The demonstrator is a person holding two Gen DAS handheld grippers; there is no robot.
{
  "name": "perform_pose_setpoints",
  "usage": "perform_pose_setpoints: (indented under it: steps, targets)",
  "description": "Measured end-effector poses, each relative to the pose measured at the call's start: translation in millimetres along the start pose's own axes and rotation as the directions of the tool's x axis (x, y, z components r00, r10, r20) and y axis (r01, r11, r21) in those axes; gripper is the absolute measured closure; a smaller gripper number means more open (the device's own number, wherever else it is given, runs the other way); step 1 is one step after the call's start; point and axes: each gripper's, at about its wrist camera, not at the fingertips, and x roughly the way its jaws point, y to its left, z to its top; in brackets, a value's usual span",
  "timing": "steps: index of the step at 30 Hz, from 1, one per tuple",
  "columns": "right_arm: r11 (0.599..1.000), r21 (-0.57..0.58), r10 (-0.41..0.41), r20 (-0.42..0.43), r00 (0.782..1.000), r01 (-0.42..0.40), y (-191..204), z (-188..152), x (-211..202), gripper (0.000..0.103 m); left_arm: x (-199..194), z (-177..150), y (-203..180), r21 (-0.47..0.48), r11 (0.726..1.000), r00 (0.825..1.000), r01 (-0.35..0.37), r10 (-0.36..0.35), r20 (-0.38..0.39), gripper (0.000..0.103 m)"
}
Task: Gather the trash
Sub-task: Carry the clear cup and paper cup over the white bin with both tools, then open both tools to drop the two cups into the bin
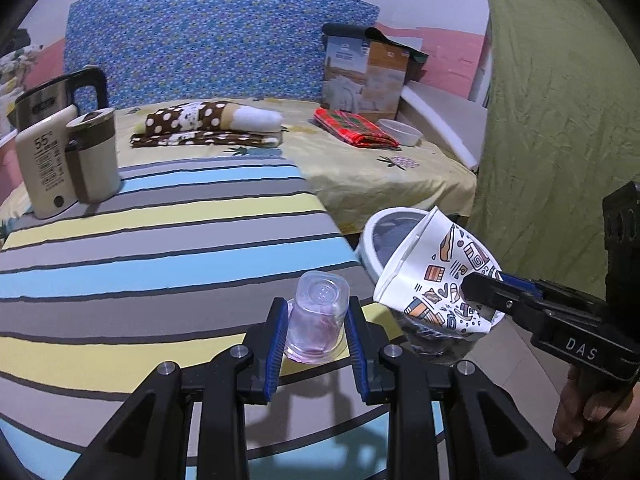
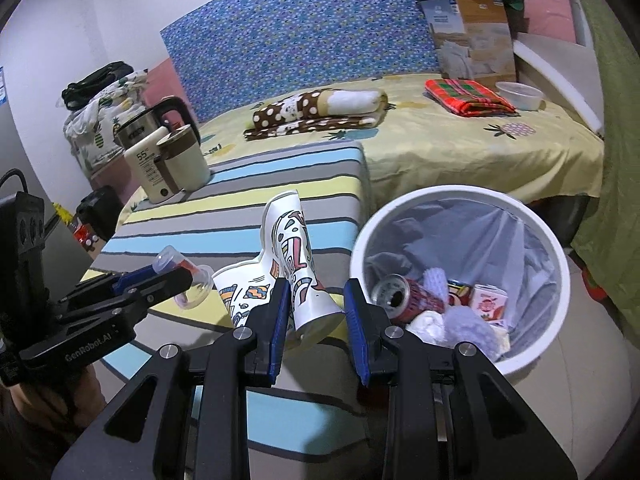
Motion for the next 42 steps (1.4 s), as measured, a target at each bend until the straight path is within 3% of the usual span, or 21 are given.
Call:
perform_pose_setpoints:
  steps: [17,33,42]
  targets:
    - [0.992,0.091,-0.087,-0.034,0.996,0.089,-53,-16,-3,0.073,32,17,-54,0.088,0.992,0.996,0.086,-0.086,-0.013,0.074]
    - [0.961,0.149,-0.230,-0.051,0.972,0.235,-96,-20,-6,0.073,67,31,-88,0.131,0.978,0.987,0.160,-0.157,-0.037,0.074]
    - [0.951,0.187,-0.240,-0.054,0.969,0.246,-110,-18,-7,0.072,93,36,-103,0.153,0.969,0.980,0.195,-0.187,-0.062,0.074]
